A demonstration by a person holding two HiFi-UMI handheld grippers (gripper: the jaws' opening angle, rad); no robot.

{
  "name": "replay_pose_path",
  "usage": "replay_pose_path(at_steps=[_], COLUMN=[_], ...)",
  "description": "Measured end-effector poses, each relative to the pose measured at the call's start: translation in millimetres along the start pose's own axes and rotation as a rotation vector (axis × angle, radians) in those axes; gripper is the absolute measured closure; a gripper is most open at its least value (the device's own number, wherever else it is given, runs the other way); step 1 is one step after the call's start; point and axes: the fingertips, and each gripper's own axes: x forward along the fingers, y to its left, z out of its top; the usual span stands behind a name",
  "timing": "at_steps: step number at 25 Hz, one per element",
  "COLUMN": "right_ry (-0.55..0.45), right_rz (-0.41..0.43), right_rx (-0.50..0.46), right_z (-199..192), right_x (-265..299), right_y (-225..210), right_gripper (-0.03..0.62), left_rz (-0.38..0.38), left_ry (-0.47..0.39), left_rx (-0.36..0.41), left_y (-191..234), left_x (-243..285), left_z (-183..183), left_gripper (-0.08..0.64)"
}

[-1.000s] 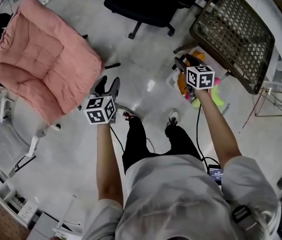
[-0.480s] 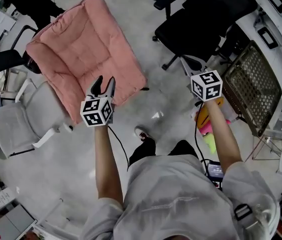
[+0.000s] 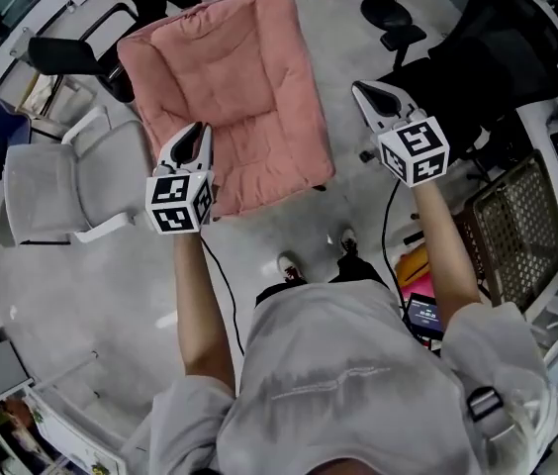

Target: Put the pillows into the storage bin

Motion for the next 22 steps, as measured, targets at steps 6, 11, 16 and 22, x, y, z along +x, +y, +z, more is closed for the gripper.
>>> replay_pose_path(at_steps=[6,11,16,22], right_ry=[-0.067,-0.128,-0.182,-0.208], right_rz=[0.099,0.147,0.184,0.192], right_rx=[-0.103,-0.157,-0.214,-0.235], right_z=[51.1,87.7,111.4,118.5], right_x=[23.6,25.4,22.2,17.5], right_y=[-0.8,-4.6,-2.0,3.9], right_gripper=[0.568,0.568,0.568,0.568], left_rz=[0.117,0.183,0.219,0.239], left_ry=[-0.066,-0.123,-0.188,-0.233], left_rx=[0.043,0.074,0.107,0.134], left_y=[6.7,4.0,-4.5,-11.3], left_x=[-27.1,-40.6,-48.5,-60.3], left_z=[38.9,73.4,106.7,130.6], left_gripper=[0.545,0.545,0.544,0.543])
